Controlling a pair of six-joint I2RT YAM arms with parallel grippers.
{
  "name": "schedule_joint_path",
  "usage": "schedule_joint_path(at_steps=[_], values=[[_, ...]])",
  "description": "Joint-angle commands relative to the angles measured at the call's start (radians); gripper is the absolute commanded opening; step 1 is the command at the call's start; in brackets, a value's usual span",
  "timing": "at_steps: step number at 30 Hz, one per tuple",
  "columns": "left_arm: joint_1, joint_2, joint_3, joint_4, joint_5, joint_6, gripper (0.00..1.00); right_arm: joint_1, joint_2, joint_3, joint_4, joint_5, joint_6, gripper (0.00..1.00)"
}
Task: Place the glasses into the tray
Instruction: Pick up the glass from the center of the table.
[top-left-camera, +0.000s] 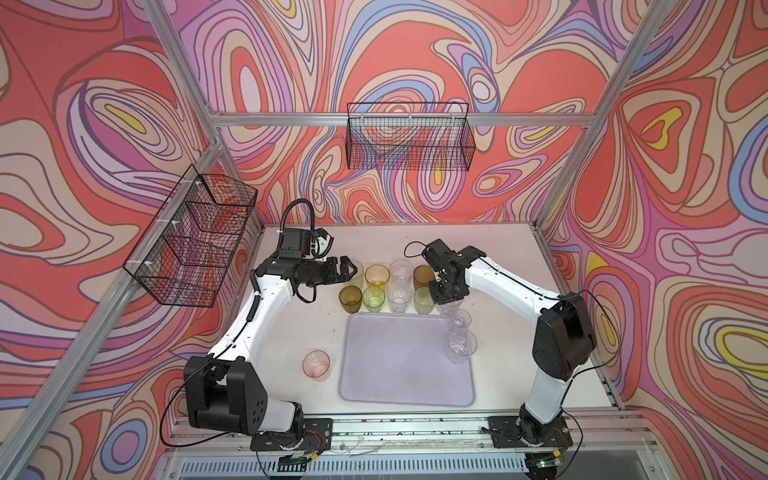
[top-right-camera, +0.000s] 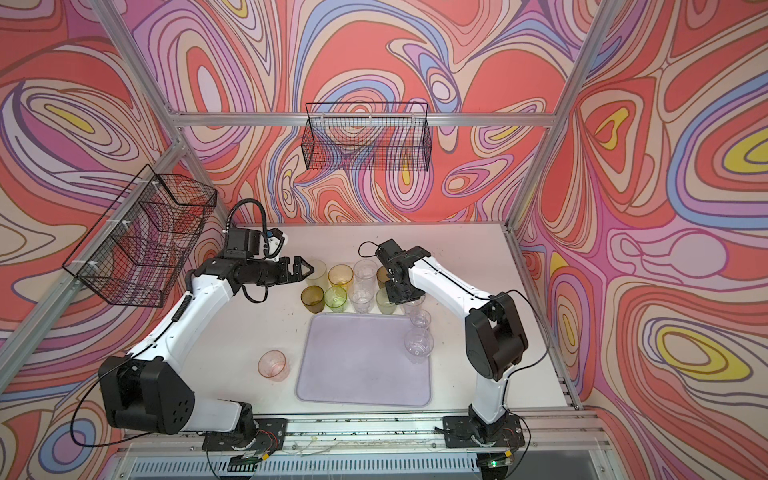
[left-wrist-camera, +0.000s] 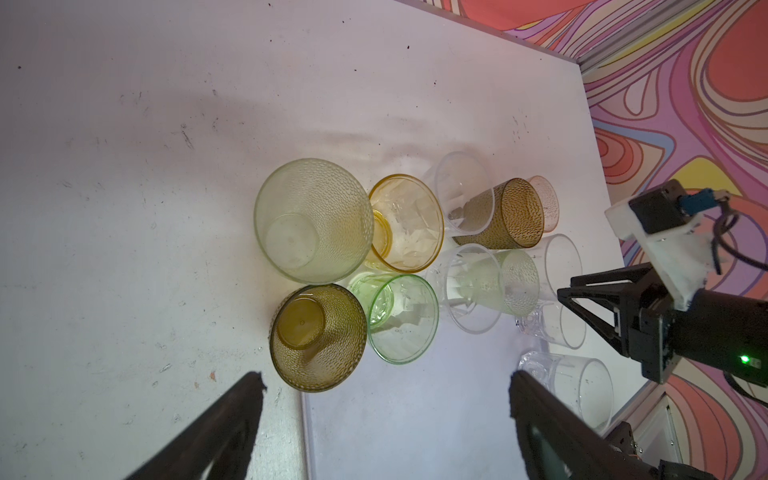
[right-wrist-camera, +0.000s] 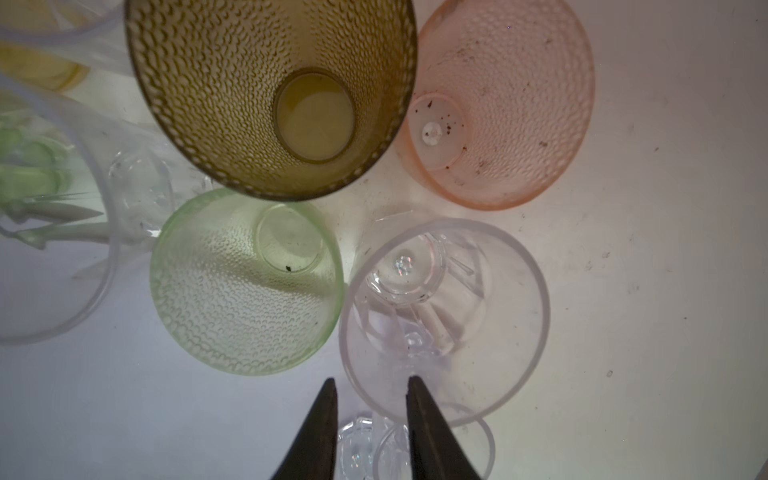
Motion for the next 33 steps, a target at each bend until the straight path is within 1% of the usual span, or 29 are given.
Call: schedule_joint_path(at_steps=[1, 15, 20, 33], values=[[-0.003, -0.001, 0.015, -0.033, -0.003, 0.015, 0.95, -0.01, 0.02, 0.001, 0.027, -0.008, -0.027, 0.28], [-0.004, -0.004, 0.015, -0.036, -0.008, 0.018, 0.95, -0.015, 0.05, -0.031, 0.051, -0.022, -0.037, 0.25], [-0.004, -0.002, 0.015, -0.034, -0.007, 0.018, 0.95, -0.018, 0.051, -0.042, 0.057, -0.019, -0.038, 0.22], [-0.004, -0.001, 0.015, -0.035, -0.007, 0.018, 0.95, -0.027, 0.032, -0.062, 0.055, -0.014, -0.041, 0.1]])
